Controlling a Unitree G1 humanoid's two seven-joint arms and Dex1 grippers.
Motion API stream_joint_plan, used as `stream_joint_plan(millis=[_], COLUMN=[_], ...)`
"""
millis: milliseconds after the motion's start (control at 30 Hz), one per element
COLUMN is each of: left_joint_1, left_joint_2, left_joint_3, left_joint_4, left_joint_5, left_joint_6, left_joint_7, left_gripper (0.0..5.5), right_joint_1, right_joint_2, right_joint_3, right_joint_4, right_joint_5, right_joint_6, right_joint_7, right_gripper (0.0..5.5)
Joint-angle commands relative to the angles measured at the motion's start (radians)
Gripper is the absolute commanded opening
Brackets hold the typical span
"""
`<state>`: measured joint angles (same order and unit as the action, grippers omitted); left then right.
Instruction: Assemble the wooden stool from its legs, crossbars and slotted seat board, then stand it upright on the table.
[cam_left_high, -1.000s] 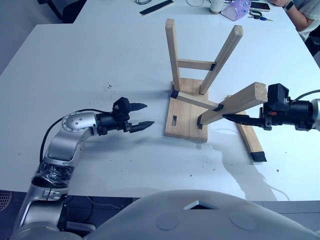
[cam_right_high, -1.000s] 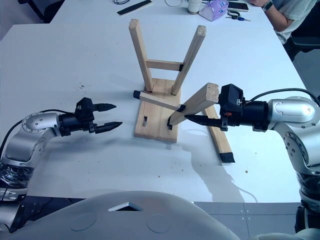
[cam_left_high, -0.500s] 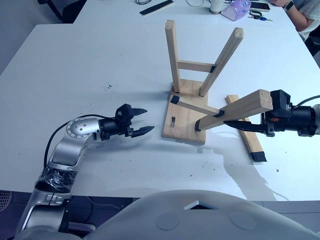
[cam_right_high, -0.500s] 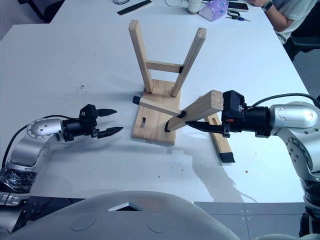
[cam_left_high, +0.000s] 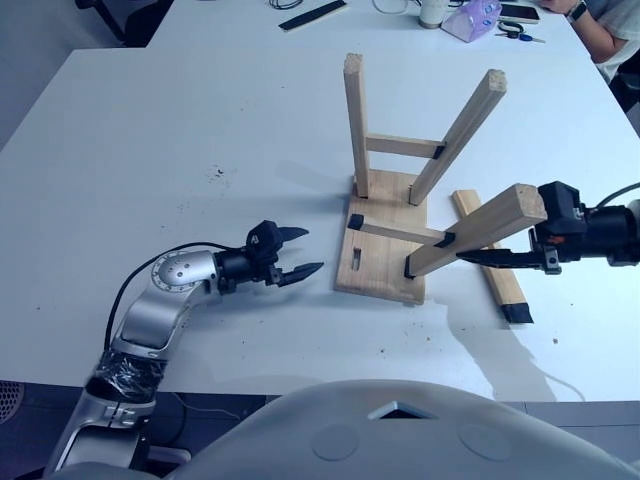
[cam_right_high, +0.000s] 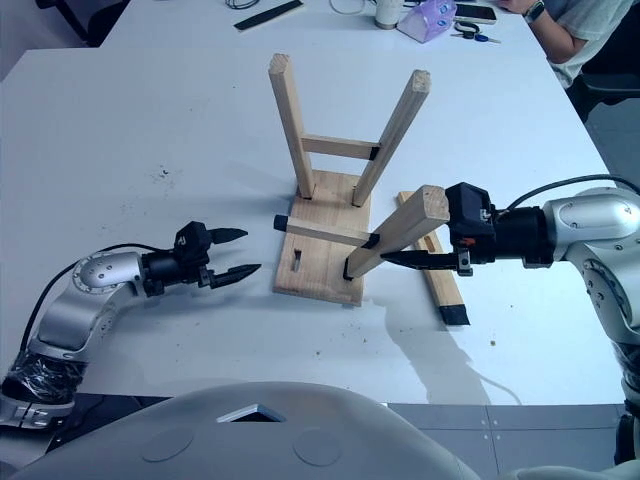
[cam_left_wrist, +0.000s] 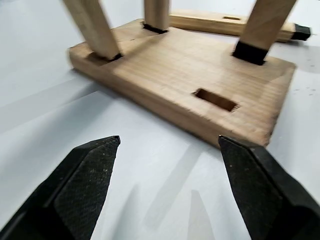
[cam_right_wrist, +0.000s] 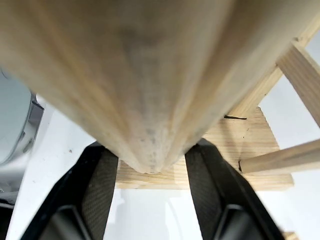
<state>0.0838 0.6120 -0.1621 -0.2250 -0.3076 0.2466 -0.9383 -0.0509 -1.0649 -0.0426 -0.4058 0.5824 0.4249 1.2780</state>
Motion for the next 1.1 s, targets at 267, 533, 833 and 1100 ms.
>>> stream_joint_plan(millis=[267, 533, 833, 1100], left_joint_1=[-0.007, -0.009, 0.007, 0.062], left_joint_2=[-0.015, -0.019, -0.028, -0.028], left_joint_3=[-0.055, -0.075, -0.083, -0.045], left_joint_4=[-0.001, 0.008, 0.023, -0.001], left_joint_5=[0.034, 0.052, 0.077, 0.067], left_joint_6=[0.0, -0.009, -0.029, -0.036], left_joint_7=[-0.005, -0.005, 0.017, 0.07], left_gripper=[3.66, 3.66, 3.66, 3.66], right_joint_1=[-0.087, -0.155, -0.002, 0.31], right_joint_2=[0.034, 0.093, -0.015, 0.034], right_joint_3=[0.231, 0.171, 0.044, -0.21], right_joint_4=[0.111, 0.103, 0.038, -0.021], right_joint_5=[-0.176, -0.089, -0.166, -0.177], right_joint_6=[-0.057, -0.027, -0.074, -0.023], right_joint_7=[0.016, -0.067, -0.057, -0.167], right_gripper=[2.01, 2.43, 3.01, 3.2])
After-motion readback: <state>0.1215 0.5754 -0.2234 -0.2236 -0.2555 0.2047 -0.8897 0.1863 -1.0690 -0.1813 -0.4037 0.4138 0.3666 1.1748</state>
